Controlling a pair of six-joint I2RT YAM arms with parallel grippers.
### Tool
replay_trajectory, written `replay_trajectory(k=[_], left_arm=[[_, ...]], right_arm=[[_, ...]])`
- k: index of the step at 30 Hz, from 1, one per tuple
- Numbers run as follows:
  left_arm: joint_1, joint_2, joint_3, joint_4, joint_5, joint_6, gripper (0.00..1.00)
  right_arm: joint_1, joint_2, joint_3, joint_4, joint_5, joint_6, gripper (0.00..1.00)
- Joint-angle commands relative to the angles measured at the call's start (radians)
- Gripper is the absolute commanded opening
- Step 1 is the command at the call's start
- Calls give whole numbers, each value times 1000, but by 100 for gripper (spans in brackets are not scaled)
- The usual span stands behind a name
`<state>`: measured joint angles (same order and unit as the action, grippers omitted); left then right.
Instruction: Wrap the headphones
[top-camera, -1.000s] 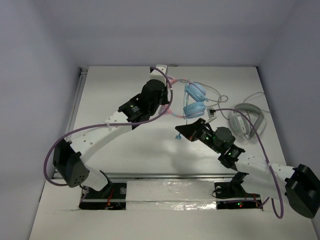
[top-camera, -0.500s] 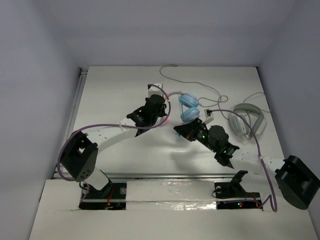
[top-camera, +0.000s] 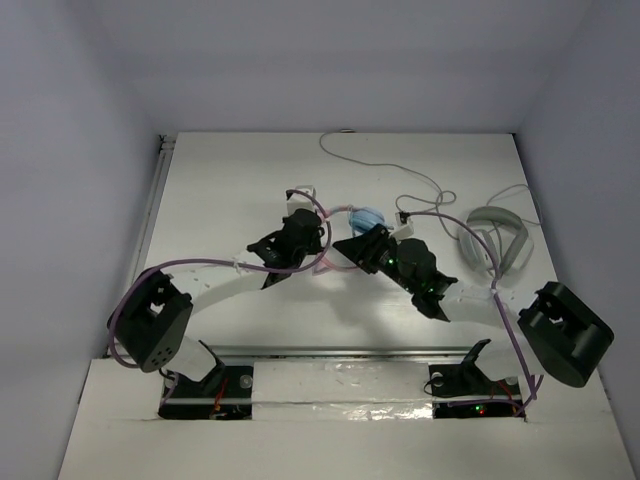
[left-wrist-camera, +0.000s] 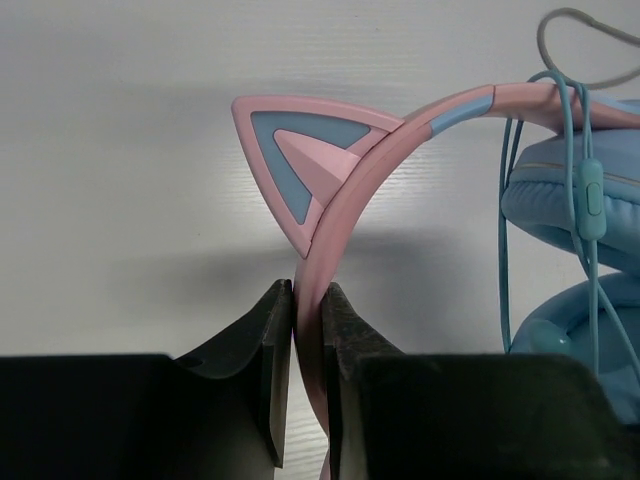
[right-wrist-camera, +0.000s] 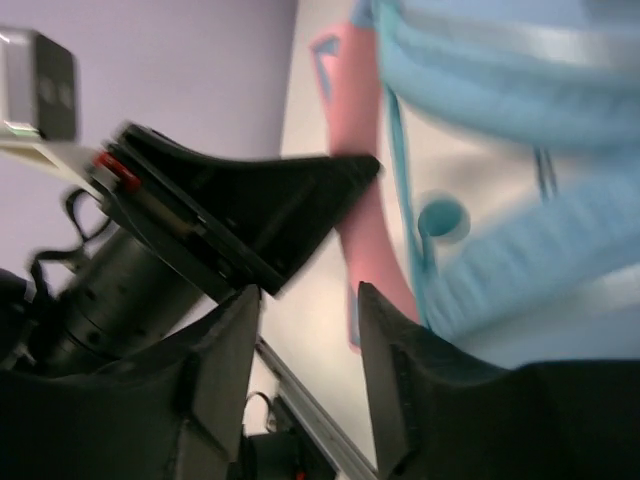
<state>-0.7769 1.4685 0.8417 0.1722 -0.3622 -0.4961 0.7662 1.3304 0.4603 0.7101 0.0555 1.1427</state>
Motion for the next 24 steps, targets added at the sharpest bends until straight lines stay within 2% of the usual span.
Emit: replay_trajectory(k=[1, 3, 6, 11, 13, 17, 18, 19, 21, 24], left_arm=[[-27, -77, 8, 79, 65, -39, 0], [-36, -80, 7, 64, 63, -41, 0], [-36, -89, 7, 50, 63, -39, 0], [-36, -102, 26, 17, 75, -27, 0], [-36, -109, 34, 7, 77, -24, 0], [-36, -137, 33, -19, 68, -10, 0], [-36, -146, 28, -25, 65, -7, 0], [-36, -151, 25, -30, 63, -4, 0], [-36, -161, 10, -42, 62, 4, 0], [-36, -171, -16, -56, 43, 17, 0]], right_arm=[[4, -3, 78, 19, 69, -14, 52], [4, -8, 100, -10, 84, -29, 56], [4, -4, 159, -98, 104, -60, 57], [4, -20, 190, -152, 113, -101, 55], [4, -72, 195, -176, 144, -130, 49], [4, -199, 198, -286, 228, -207, 31], [4, -227, 201, -308, 257, -242, 19], [4, -255, 202, -334, 273, -259, 14], [4, -339, 196, -389, 308, -308, 9], [4, -443, 190, -469, 343, -374, 10]])
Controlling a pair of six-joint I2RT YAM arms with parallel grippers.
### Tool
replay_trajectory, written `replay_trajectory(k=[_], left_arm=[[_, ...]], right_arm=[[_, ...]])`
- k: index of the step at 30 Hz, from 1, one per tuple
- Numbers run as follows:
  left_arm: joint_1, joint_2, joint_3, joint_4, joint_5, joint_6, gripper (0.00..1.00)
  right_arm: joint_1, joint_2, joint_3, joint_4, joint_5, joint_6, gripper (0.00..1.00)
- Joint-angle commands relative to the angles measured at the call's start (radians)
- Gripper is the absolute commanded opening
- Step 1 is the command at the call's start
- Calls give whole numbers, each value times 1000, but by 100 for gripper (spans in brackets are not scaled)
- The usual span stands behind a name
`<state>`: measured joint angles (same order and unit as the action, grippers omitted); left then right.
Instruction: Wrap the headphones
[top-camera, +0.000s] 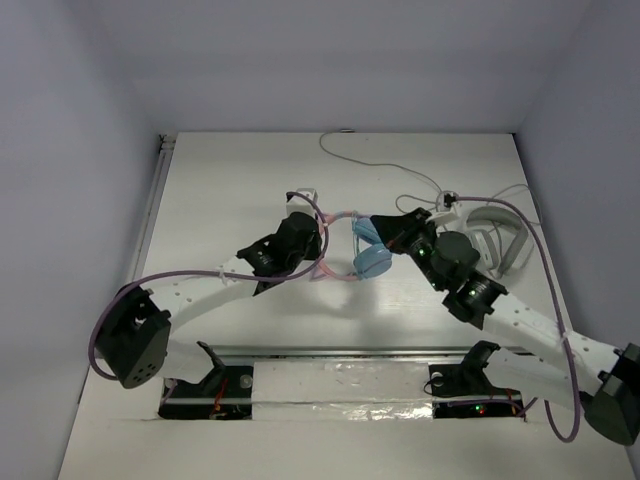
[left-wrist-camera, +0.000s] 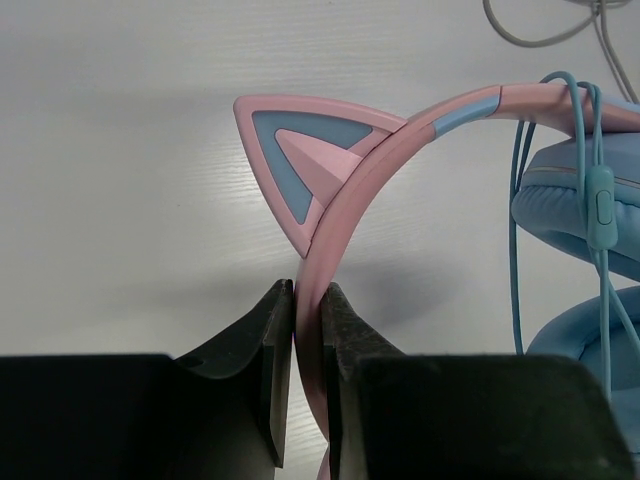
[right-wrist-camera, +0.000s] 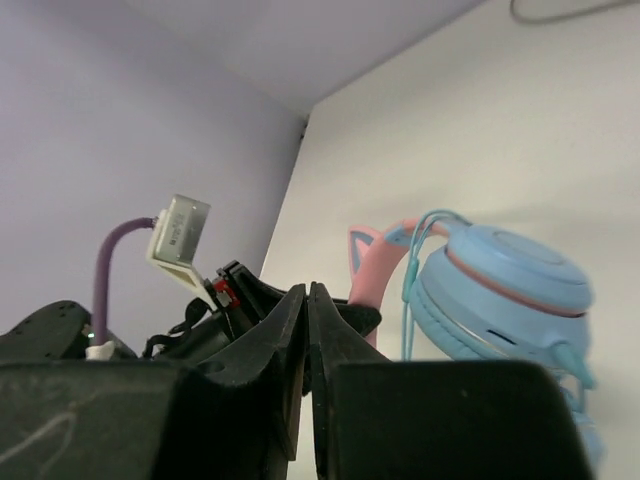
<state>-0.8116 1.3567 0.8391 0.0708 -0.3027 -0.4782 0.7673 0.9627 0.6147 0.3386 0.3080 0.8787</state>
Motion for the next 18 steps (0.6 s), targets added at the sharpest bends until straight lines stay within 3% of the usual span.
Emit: replay_trajectory(k=[1, 2, 10, 15, 18], left_arm=[[-1, -57, -17, 43, -27, 12, 0], [-1, -48, -14, 26, -38, 16, 0], [-1, 11, -20, 24, -98, 27, 1], [-1, 65, -9, 34, -99, 27, 17], [-1, 64, -11, 38, -102, 29, 27]], right_arm=[[3, -102, 33, -122, 98, -125, 11], [3, -125, 33, -169, 108, -139, 14], [3, -356, 25, -394, 236, -201, 63], [3, -439, 52, -513, 327, -204, 83], [3, -481, 72, -579, 394, -208, 87]])
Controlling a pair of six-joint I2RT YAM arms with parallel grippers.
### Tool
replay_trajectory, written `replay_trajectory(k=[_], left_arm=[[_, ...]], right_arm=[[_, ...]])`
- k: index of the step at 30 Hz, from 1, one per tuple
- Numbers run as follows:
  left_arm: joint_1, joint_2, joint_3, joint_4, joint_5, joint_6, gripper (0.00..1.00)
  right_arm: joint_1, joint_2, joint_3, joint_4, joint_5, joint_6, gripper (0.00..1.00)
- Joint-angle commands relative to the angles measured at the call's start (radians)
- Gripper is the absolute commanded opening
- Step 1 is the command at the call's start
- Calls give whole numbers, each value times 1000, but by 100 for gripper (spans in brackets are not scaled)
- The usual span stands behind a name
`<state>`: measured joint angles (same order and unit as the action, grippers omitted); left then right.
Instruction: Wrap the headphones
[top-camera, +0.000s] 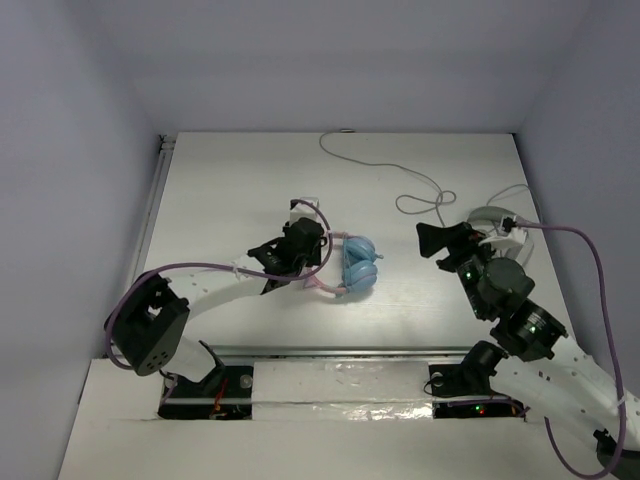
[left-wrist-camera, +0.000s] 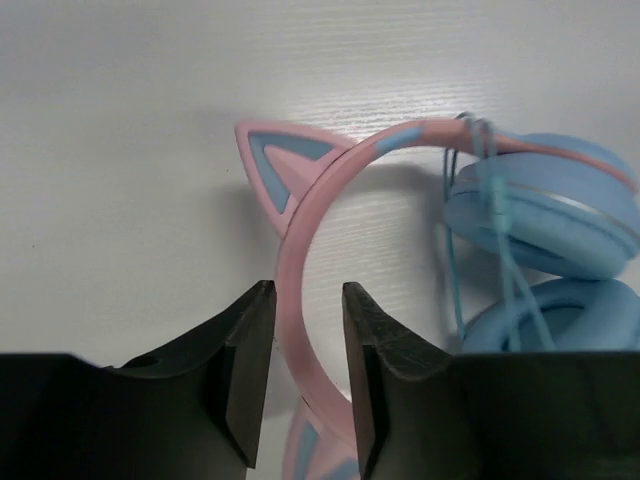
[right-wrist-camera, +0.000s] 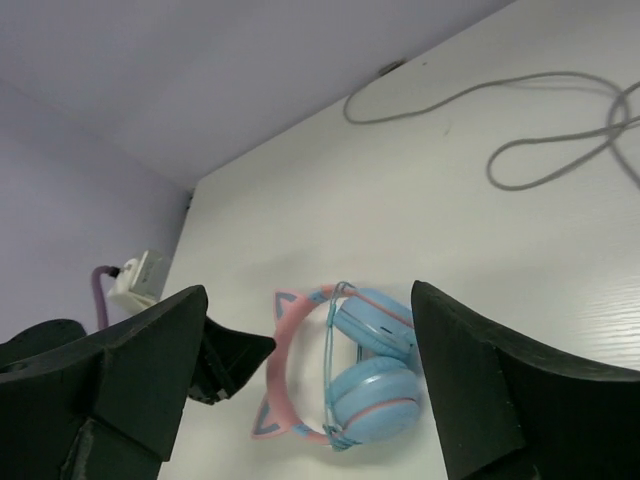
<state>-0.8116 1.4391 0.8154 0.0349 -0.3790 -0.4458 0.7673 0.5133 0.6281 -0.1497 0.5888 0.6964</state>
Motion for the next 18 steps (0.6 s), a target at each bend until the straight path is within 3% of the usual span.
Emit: replay_trajectory(k=[1, 8, 18], left_arm=[[-1, -22, 11, 74, -26, -4, 31], [-1, -52, 16, 62, -41, -19, 44], [-1, -460, 8, 53, -57, -11, 76]], right_arm=[[3, -41, 74, -105, 129, -26, 90], [3, -131, 125, -180, 206, -15, 100], [3, -160, 151, -162, 192, -69, 100]])
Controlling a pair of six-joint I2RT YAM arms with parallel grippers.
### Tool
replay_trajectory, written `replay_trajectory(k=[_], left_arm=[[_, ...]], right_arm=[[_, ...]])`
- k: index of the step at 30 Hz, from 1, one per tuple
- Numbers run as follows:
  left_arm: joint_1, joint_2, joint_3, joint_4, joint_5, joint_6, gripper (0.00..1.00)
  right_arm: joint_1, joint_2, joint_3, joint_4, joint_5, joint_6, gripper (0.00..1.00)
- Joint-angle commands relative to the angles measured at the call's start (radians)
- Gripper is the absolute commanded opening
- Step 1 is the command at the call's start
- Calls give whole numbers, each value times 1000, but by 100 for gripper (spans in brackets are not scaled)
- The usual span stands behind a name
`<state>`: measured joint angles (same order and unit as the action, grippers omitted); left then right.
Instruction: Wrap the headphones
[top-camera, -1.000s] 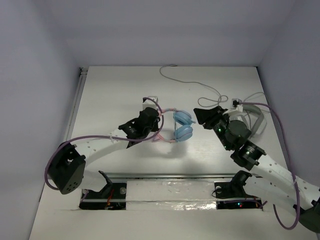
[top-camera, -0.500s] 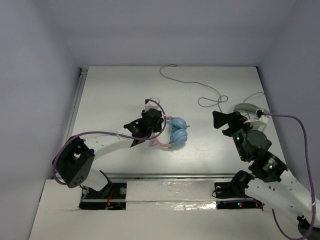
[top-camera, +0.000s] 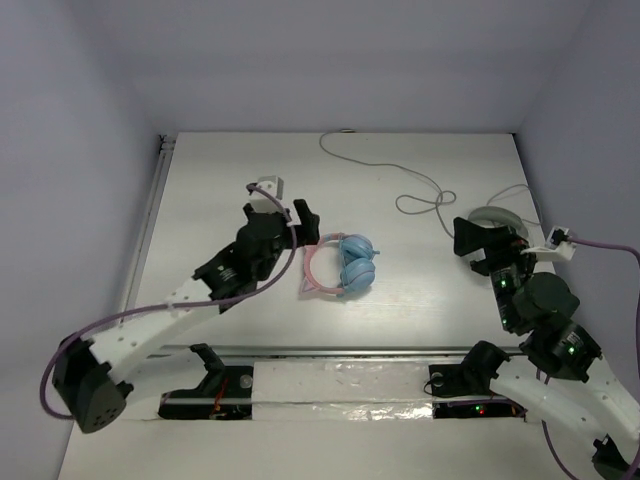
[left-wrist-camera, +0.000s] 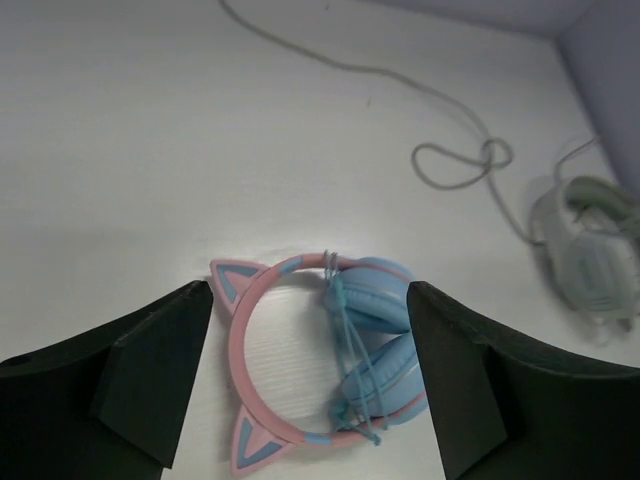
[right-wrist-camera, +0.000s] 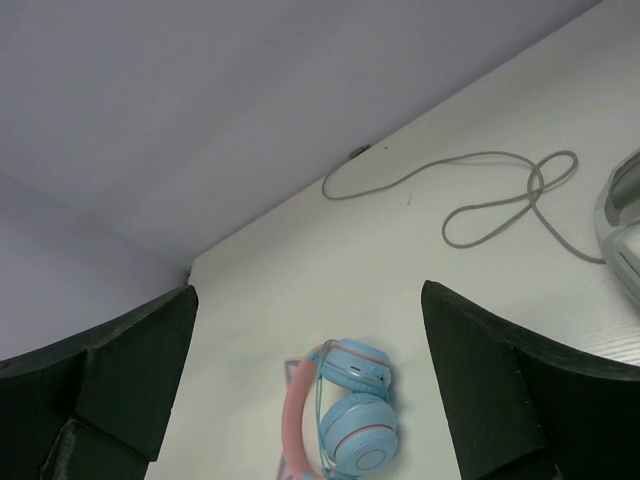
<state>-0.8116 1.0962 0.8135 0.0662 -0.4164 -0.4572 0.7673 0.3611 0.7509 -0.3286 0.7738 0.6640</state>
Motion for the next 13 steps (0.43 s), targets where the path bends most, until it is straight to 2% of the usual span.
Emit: replay_trajectory(k=[1, 6, 13], left_arm=[[-1, -145, 9, 20, -16, 3, 78], [-1, -284, 23, -11, 10, 12, 81], [-1, -369, 4, -22, 30, 29, 83]], right_arm=[[3, -10, 28, 22, 2, -40, 100], [3, -36, 27, 48, -33, -37, 100], [3, -33, 25, 62, -57, -40, 100]])
